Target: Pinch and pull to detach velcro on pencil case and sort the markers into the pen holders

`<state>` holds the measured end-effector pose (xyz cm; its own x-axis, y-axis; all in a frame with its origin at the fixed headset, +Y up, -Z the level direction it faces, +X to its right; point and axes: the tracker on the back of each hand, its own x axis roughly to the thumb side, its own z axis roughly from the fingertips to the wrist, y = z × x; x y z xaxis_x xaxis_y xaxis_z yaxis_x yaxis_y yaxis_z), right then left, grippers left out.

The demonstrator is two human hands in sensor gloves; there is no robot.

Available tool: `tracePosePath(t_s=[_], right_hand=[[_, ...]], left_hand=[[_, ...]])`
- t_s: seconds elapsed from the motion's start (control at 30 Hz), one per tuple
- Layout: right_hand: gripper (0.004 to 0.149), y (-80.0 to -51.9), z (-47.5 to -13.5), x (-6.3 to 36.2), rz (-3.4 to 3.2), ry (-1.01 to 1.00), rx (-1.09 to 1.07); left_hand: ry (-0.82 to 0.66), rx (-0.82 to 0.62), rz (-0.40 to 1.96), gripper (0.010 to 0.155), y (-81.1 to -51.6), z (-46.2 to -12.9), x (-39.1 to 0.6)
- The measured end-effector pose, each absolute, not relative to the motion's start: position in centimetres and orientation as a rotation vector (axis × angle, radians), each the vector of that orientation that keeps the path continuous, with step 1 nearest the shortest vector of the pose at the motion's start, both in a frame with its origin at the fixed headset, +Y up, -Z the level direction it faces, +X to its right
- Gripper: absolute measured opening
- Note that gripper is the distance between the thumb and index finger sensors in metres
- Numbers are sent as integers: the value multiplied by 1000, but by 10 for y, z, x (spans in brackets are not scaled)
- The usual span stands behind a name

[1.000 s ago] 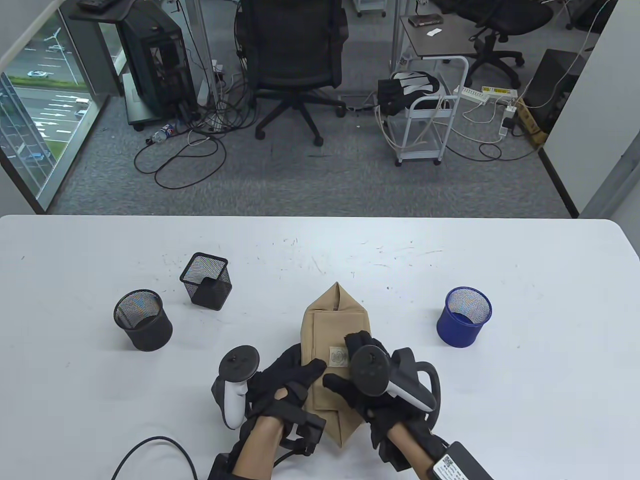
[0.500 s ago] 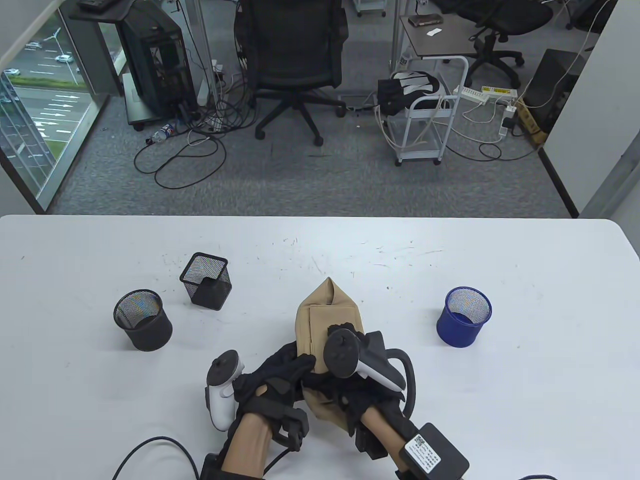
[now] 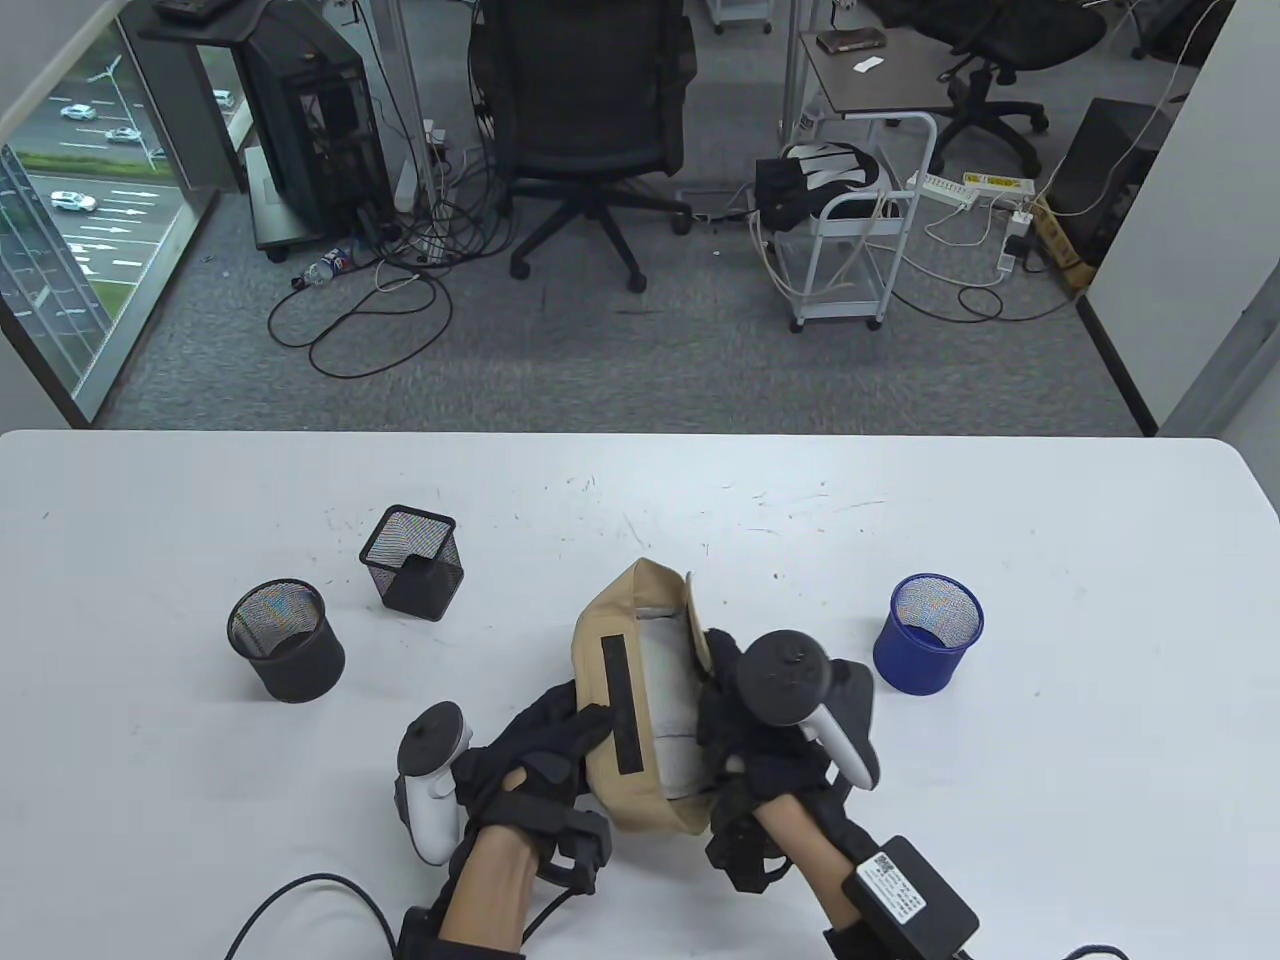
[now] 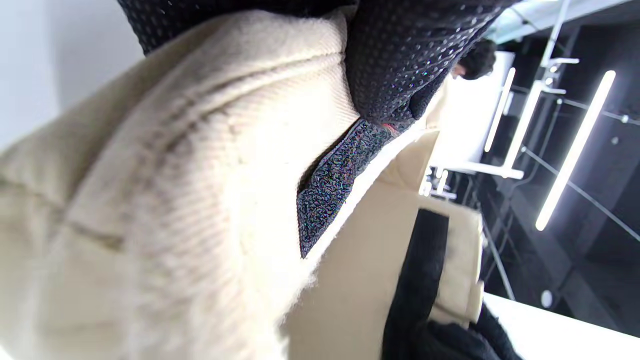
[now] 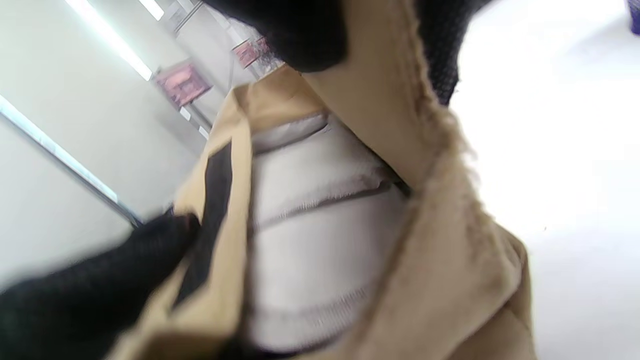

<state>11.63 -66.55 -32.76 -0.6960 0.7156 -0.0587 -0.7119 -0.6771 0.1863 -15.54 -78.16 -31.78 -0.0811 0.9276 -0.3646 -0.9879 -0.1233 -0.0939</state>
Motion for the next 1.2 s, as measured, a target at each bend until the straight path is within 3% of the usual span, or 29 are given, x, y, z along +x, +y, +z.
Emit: tracePosePath(t_s=[0.2, 0.3, 0.43, 0.6, 0.87, 1.0, 1.2], right_hand=[[50, -674, -334, 159, 2169, 373, -91], [50, -679, -330, 165, 2060, 377, -115], [50, -683, -325, 163, 2043, 360, -149], [50, -683, -322, 155, 2099, 333, -149], [50, -684, -317, 152, 2052, 332, -148], [50, -684, -318, 155, 2056, 312, -164], [50, -682, -325, 174, 2065, 304, -173]], left_hand=[[220, -401, 1599, 64, -780, -320, -154], [242, -393, 1436, 66, -769, -322, -151], [257, -400, 1016, 84, -735, -328, -137], [207, -343, 486, 96, -693, -330, -87], [251, -554, 306, 122, -711, -340, -44], [201, -603, 283, 112, -714, -343, -51], [235, -549, 687, 74, -705, -340, -100]])
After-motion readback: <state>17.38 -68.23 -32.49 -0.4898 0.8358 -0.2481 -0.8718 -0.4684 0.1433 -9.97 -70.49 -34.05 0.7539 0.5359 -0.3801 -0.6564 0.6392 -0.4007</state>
